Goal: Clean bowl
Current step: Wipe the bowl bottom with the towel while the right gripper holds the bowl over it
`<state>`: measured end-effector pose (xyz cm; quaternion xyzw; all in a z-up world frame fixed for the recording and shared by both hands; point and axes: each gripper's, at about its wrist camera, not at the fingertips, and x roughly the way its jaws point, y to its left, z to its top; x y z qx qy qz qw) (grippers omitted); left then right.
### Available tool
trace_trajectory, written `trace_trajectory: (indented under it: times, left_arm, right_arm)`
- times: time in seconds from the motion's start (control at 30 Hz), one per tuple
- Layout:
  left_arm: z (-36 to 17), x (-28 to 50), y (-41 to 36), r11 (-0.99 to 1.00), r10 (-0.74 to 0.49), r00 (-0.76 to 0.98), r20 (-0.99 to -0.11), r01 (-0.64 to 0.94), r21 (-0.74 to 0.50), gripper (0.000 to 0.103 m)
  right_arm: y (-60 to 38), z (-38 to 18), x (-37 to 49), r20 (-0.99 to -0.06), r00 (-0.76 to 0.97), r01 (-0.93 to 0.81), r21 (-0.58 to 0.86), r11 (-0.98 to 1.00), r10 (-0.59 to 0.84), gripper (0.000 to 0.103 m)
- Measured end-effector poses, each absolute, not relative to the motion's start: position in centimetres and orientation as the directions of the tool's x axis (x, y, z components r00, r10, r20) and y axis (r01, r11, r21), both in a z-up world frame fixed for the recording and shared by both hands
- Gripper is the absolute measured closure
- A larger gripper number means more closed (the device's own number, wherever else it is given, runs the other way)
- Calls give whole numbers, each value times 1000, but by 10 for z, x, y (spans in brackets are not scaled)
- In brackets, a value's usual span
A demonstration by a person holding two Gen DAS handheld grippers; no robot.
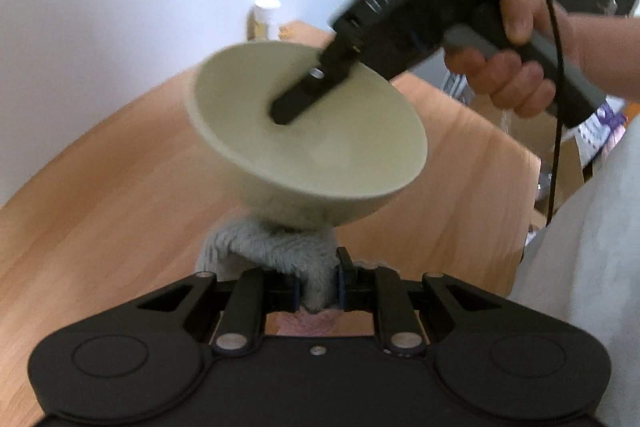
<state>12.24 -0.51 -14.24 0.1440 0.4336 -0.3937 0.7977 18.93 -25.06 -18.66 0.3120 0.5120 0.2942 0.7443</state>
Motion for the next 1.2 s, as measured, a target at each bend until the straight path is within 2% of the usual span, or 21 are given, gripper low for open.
trace_trajectory:
  times: [0.2,0.4,0.77,0.97,1.2]
  left_arm:
    - [-131,122,3,632,-500,327,-802,771,-80,88]
    - [-143,125,-17,637,-449,301,-841,768,-65,88]
    - [-167,124,-14,676,-467,290,-836,726,-126,88]
    - [-150,120,-4,670,-480,318,-818,734,-108,88]
    - [-127,114,8,655,-462,333,-822,753,-63,88]
  right_arm:
    - [-259,-189,190,-570,321,-115,769,629,756,84]
    - [-248,-189,187,-581,299,-143,757,638,757,83]
    - [-241,-185,179,-584,285,-130,762,634,760,83]
    - [-242,-188,177,-615,298,-117,735,667,730,86]
    - [-250,-198,179,-593,295,-105,759,643,749,87]
